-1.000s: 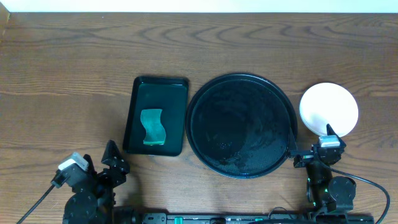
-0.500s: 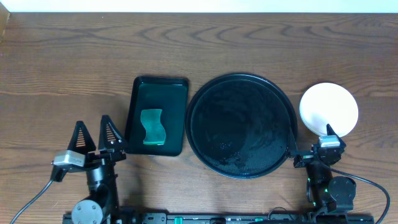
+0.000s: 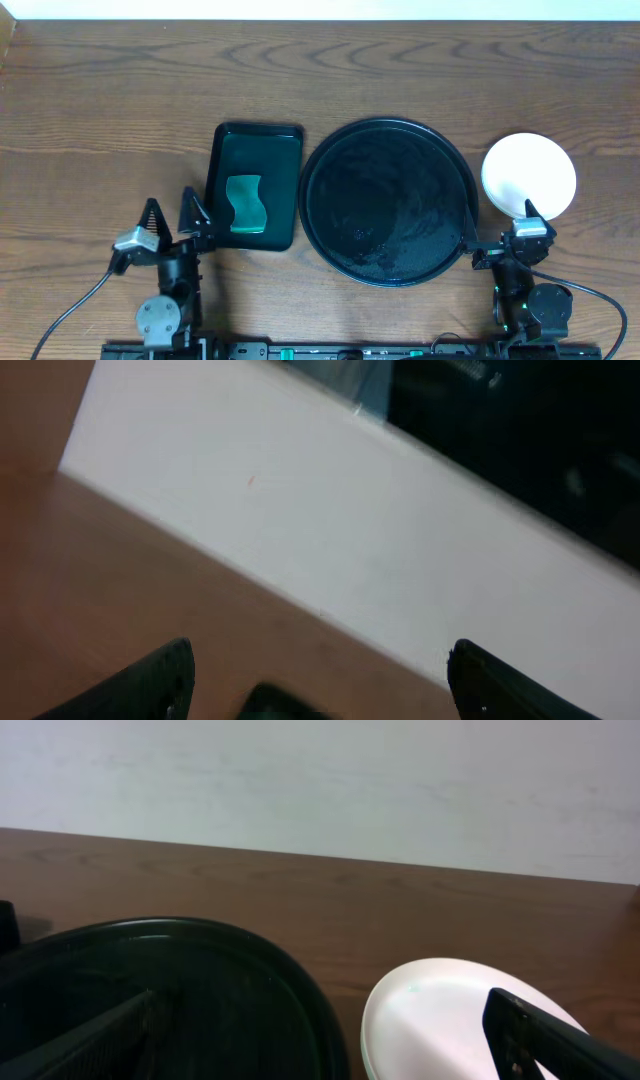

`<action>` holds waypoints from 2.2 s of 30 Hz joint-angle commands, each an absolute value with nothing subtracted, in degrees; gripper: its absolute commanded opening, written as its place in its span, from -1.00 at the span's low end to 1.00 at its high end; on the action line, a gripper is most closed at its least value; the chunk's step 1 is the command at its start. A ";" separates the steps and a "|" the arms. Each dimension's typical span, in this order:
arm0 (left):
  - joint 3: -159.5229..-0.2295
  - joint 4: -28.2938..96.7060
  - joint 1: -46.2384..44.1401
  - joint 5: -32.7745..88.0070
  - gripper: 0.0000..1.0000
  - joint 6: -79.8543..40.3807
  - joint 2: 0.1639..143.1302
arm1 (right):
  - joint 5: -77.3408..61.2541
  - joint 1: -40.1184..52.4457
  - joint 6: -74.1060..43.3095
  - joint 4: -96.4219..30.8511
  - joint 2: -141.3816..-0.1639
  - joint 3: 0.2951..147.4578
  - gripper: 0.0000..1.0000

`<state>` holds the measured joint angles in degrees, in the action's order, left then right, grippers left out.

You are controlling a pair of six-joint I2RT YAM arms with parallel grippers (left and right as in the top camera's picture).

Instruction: Clean dirty plates on tray and stack at the side

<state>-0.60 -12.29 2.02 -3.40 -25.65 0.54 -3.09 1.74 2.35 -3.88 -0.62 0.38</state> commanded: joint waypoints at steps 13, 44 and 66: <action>-0.23 3.88 1.78 -3.01 0.62 -20.03 0.10 | -3.29 2.57 3.05 -4.08 -0.27 0.30 0.99; -0.23 4.08 0.03 -0.47 0.62 5.32 0.08 | -3.29 2.57 3.07 -4.08 -0.27 0.30 0.99; -0.23 4.08 0.03 -0.47 0.62 5.32 0.23 | -3.29 2.57 3.05 -4.08 -0.27 0.30 0.99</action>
